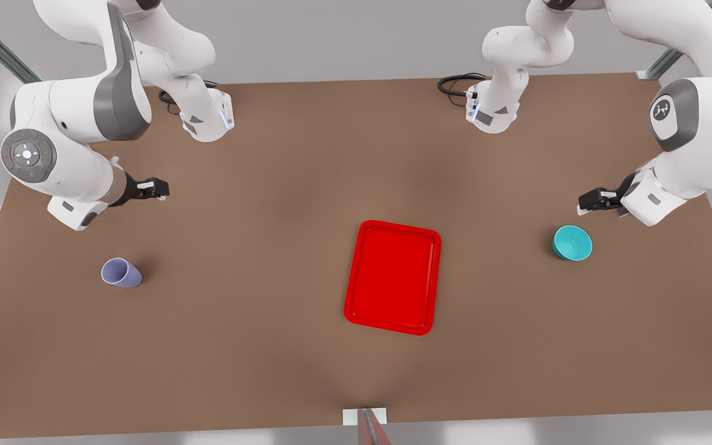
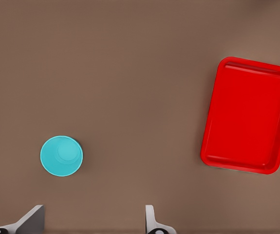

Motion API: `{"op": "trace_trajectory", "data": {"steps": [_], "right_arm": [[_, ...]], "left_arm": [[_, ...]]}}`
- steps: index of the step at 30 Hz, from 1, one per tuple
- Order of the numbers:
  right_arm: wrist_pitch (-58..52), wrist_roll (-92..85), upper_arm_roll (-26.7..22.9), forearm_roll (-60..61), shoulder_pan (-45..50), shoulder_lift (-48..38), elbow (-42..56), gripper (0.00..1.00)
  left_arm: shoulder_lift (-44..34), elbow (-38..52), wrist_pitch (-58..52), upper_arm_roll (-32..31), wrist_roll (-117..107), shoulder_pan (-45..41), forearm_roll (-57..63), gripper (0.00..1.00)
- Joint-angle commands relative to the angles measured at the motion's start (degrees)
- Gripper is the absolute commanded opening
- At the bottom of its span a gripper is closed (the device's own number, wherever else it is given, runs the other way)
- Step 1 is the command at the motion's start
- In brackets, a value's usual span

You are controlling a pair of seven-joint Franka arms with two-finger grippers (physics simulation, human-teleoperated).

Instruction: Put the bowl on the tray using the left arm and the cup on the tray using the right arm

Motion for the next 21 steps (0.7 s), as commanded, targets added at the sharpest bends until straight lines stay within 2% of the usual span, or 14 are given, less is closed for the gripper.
{"op": "trace_trajectory", "data": {"steps": [1, 4, 6, 8, 9, 12, 15, 21], "right_arm": [[-0.1, 0.7, 0.0, 0.0, -0.1, -0.1, 0.0, 1.00], [-0.1, 1.0, 0.0, 0.0, 0.0, 0.0, 0.0, 1.00], [-0.1, 0.9, 0.0, 0.0, -0.1, 0.0, 0.0, 1.00], [-0.1, 0.9, 0.0, 0.0, -0.1, 0.1, 0.0, 1.00], [-0.1, 0.7, 0.0, 0.0, -0.1, 0.1, 0.0, 1.00], [-0.1, 0.7, 0.0, 0.0, 0.0, 0.1, 0.0, 1.00], [-0.1, 0.9, 0.0, 0.0, 0.0, 0.1, 0.0, 1.00], [-0.1, 1.1, 0.0, 0.0, 0.0, 0.1, 0.0, 1.00]], "left_arm": [[0.1, 0.0, -0.1, 0.0, -0.1, 0.0, 0.0, 1.00], [2.2, -2.9, 2.9, 3.6, 3.4, 1.4, -2.1, 1.00], [4.8, -11.8, 13.9, 10.5, 20.5, 2.1, -7.7, 1.00], [8.1, -18.4, 19.2, 18.7, 39.0, 2.3, -16.6, 1.00], [8.9, -21.4, 23.6, 18.9, 42.3, 3.1, -16.6, 1.00], [12.7, -23.9, 27.3, 19.0, 52.8, 6.5, -16.7, 1.00], [15.0, -26.7, 34.6, 18.9, 53.1, 7.3, -16.8, 1.00], [17.9, -28.0, 37.3, 18.5, 53.0, 7.5, -18.4, 1.00]]}}
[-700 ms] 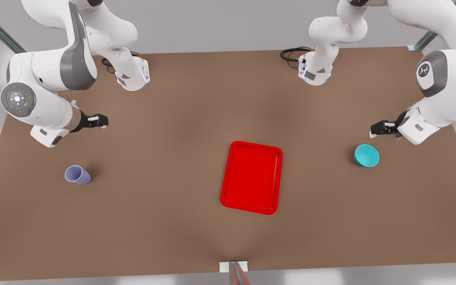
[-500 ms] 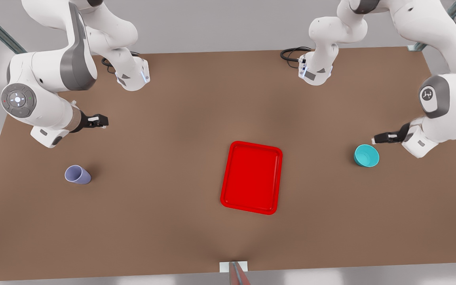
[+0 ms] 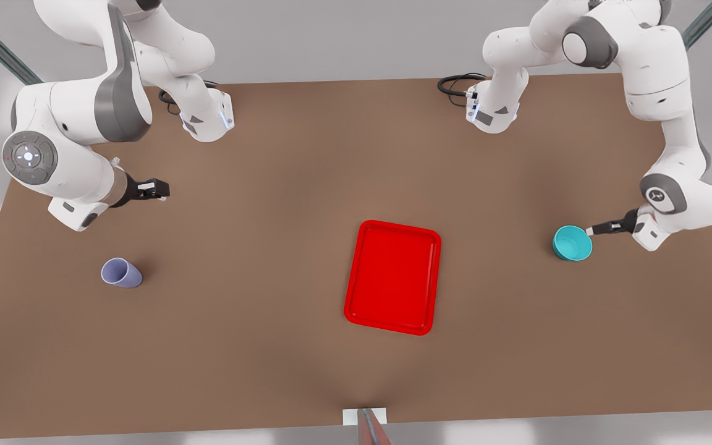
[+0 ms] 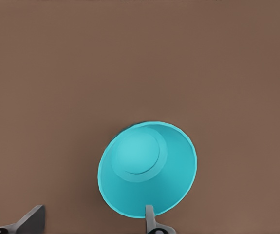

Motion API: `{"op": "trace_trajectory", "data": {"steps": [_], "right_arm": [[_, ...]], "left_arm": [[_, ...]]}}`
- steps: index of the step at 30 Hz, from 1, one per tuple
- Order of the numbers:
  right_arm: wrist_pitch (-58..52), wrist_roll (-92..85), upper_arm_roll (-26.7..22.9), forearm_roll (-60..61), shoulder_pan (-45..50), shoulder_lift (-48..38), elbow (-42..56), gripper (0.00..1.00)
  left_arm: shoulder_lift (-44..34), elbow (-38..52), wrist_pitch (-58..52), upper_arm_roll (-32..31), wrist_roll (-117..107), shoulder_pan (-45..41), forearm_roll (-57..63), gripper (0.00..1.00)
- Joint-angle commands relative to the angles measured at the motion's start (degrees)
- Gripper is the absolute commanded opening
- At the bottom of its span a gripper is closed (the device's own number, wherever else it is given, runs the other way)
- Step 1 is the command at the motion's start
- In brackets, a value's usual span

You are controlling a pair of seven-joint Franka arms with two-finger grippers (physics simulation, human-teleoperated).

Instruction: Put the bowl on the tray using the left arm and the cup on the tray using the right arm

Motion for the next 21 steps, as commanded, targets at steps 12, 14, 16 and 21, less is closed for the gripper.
{"op": "trace_trajectory", "data": {"steps": [12, 14, 16, 21], "right_arm": [[0.0, 0.8, -0.1, 0.0, 0.1, 0.3, -0.1, 1.00], [0.0, 0.8, -0.1, 0.0, 0.1, 0.4, 0.0, 1.00], [0.0, 0.8, 0.0, 0.0, 0.1, 0.4, -0.1, 1.00], [0.0, 0.8, -0.1, 0.0, 0.1, 0.4, -0.1, 1.00]], "left_arm": [[5.5, -0.6, 7.9, -3.0, 22.2, -0.2, -3.1, 0.92], [5.5, -0.6, 8.1, -3.9, 20.5, -0.1, -3.2, 0.67], [5.6, -0.6, 8.1, -3.9, 20.4, -0.1, -3.2, 0.67], [5.6, -0.6, 8.4, -3.9, 20.1, -0.1, -3.1, 0.33]]}}
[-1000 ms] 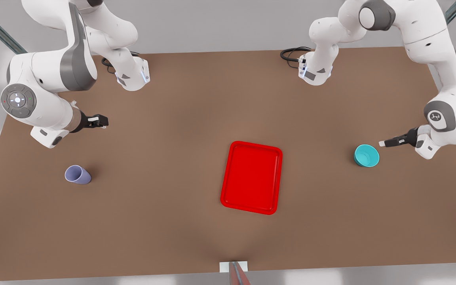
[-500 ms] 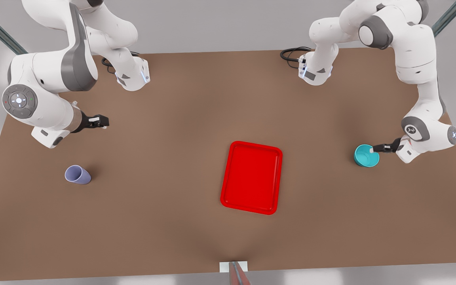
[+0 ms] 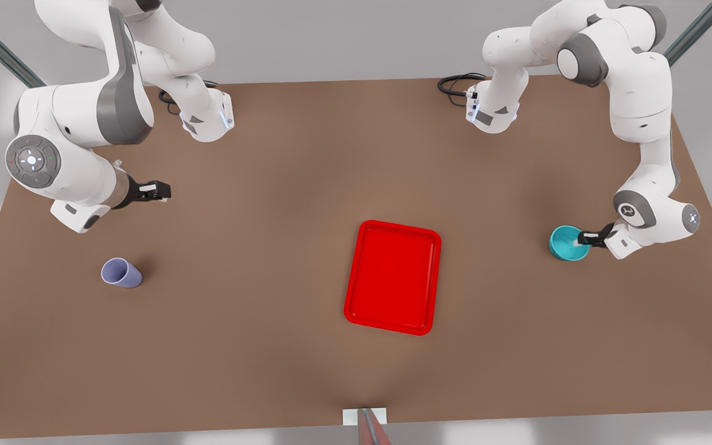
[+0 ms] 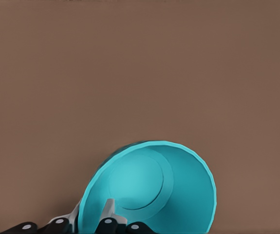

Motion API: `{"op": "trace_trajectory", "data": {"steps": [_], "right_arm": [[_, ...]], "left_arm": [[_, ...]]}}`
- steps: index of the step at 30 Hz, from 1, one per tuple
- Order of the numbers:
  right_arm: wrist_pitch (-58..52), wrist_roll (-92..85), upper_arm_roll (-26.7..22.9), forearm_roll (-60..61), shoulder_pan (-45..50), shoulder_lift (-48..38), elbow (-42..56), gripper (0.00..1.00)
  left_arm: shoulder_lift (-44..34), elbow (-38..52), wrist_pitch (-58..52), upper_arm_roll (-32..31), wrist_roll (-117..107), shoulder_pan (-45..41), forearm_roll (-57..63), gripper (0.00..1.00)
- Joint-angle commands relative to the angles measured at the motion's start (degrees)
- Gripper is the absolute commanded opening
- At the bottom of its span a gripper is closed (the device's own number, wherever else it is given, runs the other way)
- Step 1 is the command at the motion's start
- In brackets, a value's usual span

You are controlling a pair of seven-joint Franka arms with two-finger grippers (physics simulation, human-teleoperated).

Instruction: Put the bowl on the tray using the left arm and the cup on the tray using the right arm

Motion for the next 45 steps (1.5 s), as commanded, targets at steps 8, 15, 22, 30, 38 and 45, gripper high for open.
{"op": "trace_trajectory", "data": {"steps": [8, 15, 22, 30, 38, 45], "right_arm": [[0.0, 0.2, -0.1, -0.1, 0.0, -0.1, 0.0, 1.00], [0.2, -0.3, -0.1, -0.1, 0.0, -0.1, 0.0, 1.00], [0.3, -0.3, -0.1, -0.1, 0.0, -0.1, 0.1, 1.00], [0.5, -0.3, -0.2, -0.1, 0.0, 0.0, 0.1, 1.00], [7.4, -2.7, -3.3, 0.5, -0.4, 6.4, -1.3, 1.00], [28.4, -11.0, -7.3, 0.6, -0.4, 15.1, -4.3, 1.00]], "left_arm": [[-5.0, 0.3, -1.7, -1.9, -14.7, -3.5, 0.5, 0.21], [-2.4, 13.5, -4.7, -6.4, -79.9, -32.4, 0.0, 0.21], [5.0, 21.2, -1.0, -7.9, -97.9, -43.8, 0.6, 0.21], [4.0, 17.7, -1.6, -7.9, -97.4, -43.8, 3.5, 1.00], [-16.3, 27.5, -41.0, 8.3, -61.1, -45.6, 21.7, 1.00], [-17.3, 28.8, -42.8, 15.1, -42.2, -42.5, 17.8, 1.00]]}}
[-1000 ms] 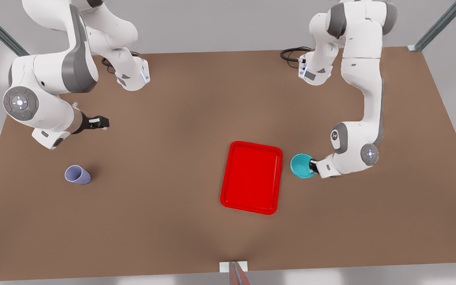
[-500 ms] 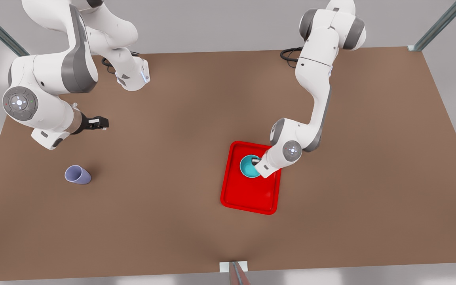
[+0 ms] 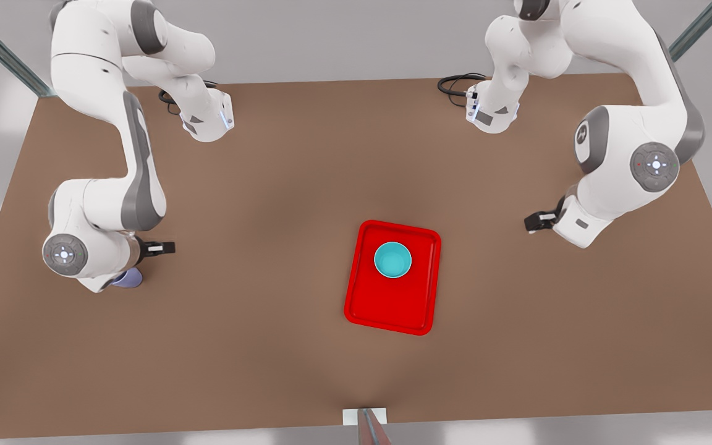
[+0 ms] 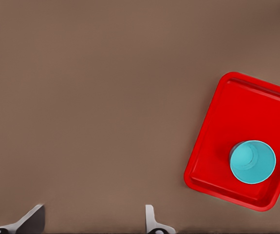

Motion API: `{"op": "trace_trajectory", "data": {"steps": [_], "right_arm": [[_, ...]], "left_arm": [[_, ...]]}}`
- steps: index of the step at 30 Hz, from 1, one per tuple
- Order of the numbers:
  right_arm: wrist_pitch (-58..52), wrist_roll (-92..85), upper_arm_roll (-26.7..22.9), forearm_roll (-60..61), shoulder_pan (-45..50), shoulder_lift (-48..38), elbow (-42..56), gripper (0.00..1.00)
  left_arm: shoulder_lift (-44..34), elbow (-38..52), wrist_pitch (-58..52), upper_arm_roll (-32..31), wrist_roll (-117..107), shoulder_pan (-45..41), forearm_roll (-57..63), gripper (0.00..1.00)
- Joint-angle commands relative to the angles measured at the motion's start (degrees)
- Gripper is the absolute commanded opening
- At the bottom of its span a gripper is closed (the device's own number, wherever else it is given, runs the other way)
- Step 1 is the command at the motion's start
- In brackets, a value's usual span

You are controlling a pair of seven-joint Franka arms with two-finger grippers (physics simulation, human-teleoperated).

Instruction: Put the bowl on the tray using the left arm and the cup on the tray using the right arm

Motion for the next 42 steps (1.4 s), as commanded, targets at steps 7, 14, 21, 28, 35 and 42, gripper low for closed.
{"op": "trace_trajectory", "data": {"steps": [7, 14, 21, 28, 35, 42], "right_arm": [[25.8, -24.2, -7.0, 2.5, 0.1, -0.7, -13.3, 1.00], [39.5, -36.2, -11.9, 7.5, 0.5, -1.2, -20.9, 1.00], [42.1, -37.3, -14.1, 7.6, 0.5, -1.0, -24.4, 1.00], [42.1, -36.1, -14.9, 8.5, 1.2, 1.1, -25.7, 1.00], [42.1, -36.1, -15.0, 9.5, 1.7, 3.5, -26.1, 1.00], [43.7, -36.0, -15.0, 9.8, 1.6, 6.3, -26.0, 1.00]], "left_arm": [[0.0, 1.8, -6.5, 0.5, 16.3, 0.0, -1.5, 1.00], [-0.1, 2.3, -7.3, 1.7, 15.9, 1.1, -2.6, 1.00], [-17.1, -14.7, 5.1, -27.7, 9.6, 29.8, -0.3, 1.00], [-12.0, -9.3, -0.9, -28.3, 11.5, 31.7, 1.5, 1.00], [-7.1, -3.0, -4.8, -28.3, 11.9, 31.9, 1.3, 1.00], [-4.8, -2.8, -4.6, -28.0, 12.0, 32.0, 1.3, 1.00]]}}
